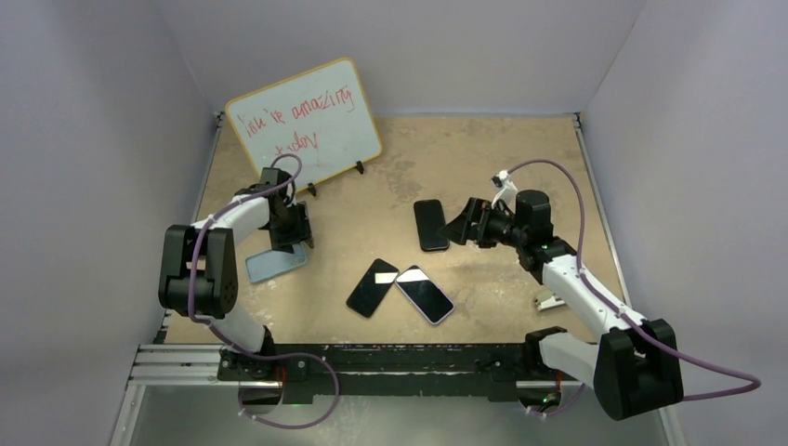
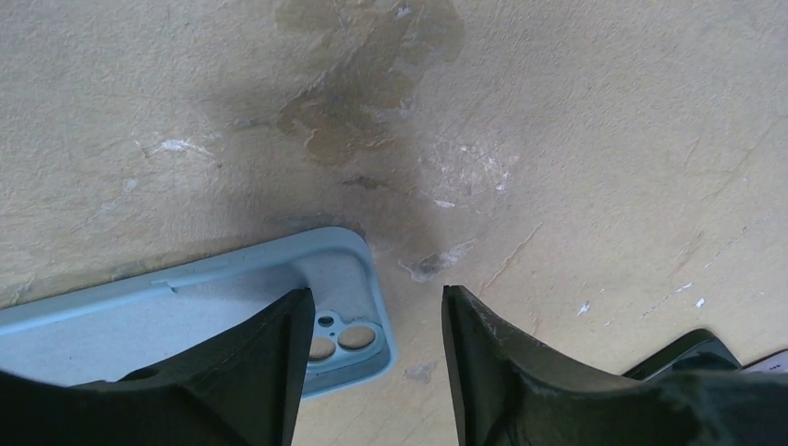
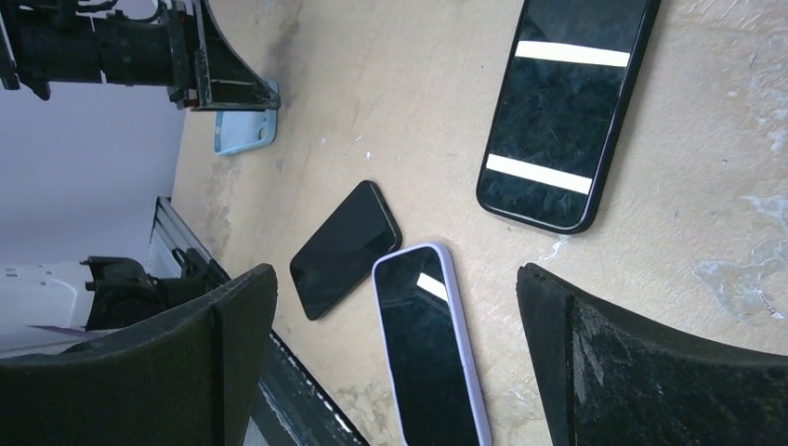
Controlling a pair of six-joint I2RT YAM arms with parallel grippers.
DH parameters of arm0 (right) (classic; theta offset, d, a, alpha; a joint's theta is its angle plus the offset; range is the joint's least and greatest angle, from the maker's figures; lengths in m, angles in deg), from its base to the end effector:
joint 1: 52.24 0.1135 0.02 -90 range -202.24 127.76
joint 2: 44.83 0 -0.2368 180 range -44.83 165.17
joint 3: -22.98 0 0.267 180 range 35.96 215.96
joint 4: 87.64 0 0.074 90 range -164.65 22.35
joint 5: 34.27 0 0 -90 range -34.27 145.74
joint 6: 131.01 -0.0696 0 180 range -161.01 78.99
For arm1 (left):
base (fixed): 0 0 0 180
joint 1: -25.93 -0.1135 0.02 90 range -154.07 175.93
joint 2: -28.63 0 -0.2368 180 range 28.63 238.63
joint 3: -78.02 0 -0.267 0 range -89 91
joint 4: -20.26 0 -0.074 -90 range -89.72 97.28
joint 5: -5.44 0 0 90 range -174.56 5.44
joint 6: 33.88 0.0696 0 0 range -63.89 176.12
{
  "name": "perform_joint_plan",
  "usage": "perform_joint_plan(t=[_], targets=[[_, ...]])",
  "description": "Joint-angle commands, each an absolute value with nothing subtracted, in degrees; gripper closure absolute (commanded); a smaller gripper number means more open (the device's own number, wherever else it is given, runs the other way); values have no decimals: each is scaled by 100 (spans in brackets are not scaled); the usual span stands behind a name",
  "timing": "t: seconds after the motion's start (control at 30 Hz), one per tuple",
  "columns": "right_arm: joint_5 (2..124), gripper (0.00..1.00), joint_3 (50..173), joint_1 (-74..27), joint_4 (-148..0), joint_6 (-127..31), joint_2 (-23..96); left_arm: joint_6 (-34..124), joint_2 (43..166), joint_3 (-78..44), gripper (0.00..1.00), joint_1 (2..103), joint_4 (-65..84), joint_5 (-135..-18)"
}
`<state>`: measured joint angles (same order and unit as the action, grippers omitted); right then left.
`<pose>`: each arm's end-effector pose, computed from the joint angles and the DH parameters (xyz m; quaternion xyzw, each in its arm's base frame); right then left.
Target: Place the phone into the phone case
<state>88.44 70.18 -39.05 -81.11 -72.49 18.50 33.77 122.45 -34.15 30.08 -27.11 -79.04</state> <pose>0.2762 0.1034 0.1999 -0.0272 0.8132 0.4189 0.4030 0.3155 -0.0296 0.0955 -0.1494 0.9770 -0.0795 0.1298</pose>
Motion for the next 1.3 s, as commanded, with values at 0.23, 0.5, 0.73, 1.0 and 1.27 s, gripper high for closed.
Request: perform_joint_plan(t=[0.23,0.5,0.73,1.0,1.27], targets=[[9131,1,6599,-3886,-8526,-7423,1503,2985,12333,-3859,56,3225,-2059,-7310],[9033,1,6568,-3877,-8352,-7370,1270,2739,12159,-4038,81,3491,-1764,-6894],[8927,1,6499,-3871,-8130,-7348,967,2025,11948,-4175,99,3832,-969,-5940],[8841,1,6450,-3867,-8048,-7339,879,1232,11968,-4087,100,4143,-74,-5452],[8759,1,6483,-3862,-7872,-7333,778,796,12097,-4209,97,4219,862,-5474]])
